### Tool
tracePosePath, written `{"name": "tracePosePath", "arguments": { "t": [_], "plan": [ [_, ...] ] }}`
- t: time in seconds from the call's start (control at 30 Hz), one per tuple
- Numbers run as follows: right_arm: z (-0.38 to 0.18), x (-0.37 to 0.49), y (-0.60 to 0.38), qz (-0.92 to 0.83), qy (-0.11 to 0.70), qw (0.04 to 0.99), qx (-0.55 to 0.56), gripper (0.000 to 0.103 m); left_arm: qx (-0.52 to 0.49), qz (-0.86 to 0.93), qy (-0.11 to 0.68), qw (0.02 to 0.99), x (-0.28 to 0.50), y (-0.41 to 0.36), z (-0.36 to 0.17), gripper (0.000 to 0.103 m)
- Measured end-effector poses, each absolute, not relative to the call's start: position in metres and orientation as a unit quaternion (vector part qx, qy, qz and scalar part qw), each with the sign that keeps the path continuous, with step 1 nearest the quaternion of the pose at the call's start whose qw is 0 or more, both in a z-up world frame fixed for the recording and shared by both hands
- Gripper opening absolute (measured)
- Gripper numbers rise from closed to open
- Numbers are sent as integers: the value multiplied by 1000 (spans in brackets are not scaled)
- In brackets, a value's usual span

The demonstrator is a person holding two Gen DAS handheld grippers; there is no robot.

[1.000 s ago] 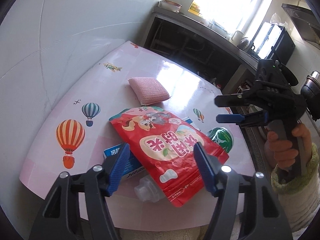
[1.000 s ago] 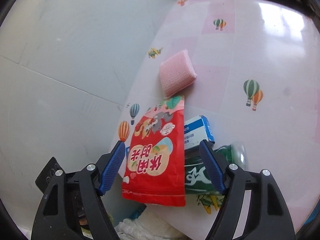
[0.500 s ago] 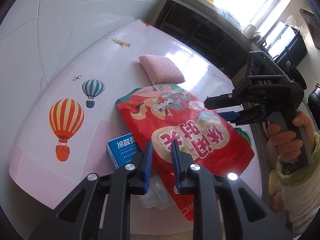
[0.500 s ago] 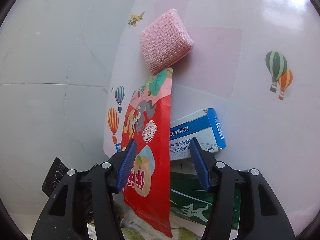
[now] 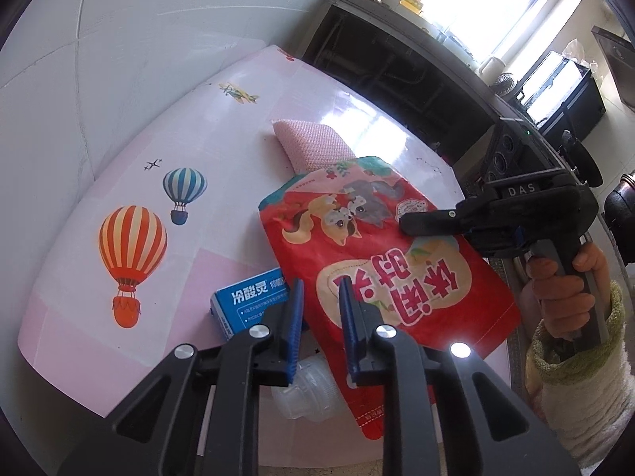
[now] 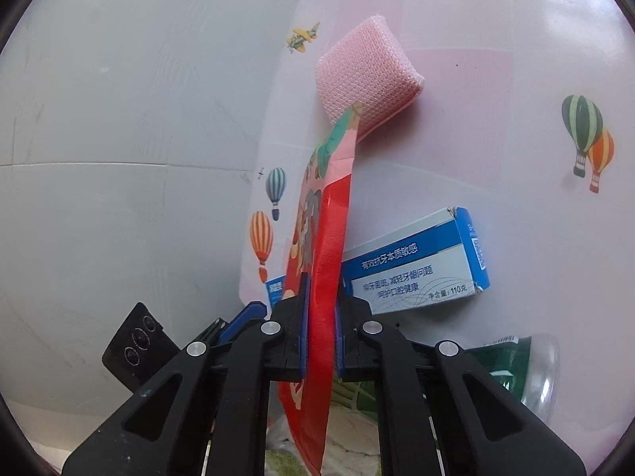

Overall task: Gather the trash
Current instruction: 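Close the right gripper on the red snack bag's edge and lift it, then grasp the pink sponge with the left gripper while the right holds the bag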

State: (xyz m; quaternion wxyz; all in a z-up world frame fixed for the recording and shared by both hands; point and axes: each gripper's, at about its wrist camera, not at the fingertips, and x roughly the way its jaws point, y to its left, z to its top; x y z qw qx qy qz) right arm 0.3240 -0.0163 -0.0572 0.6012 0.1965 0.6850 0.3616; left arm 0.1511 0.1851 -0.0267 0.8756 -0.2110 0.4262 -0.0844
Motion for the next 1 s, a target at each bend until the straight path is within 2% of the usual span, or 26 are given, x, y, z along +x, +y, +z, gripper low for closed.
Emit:
{"name": "tracePosePath", "arguments": {
  "t": [0.1, 0.2, 0.3, 0.37, 0.53, 0.73, 1.0],
  "plan": [
    [-44, 312, -34, 380, 661, 607, 224, 7, -211, -85, 407, 885, 150, 190, -10, 19],
    [-27, 299, -60, 390, 625, 625, 257, 7, -197, -84, 396, 893, 156, 190, 6, 31],
    [-13, 286, -93, 395, 587, 641, 297, 7, -187, -90, 397, 894, 174, 187, 19, 48],
    [-2, 279, -124, 392, 558, 655, 324, 7, -179, -93, 406, 892, 192, 181, 24, 66],
    [20, 257, -202, 373, 483, 690, 390, 7, -177, -97, 445, 873, 256, 166, 23, 88],
    [17, 220, -273, 326, 428, 719, 440, 7, -236, -55, 531, 812, 335, 158, -10, 90],
    [-30, 178, -337, 266, 421, 703, 508, 7, -210, 35, 586, 782, 399, 138, -48, 91]
  ]
}}
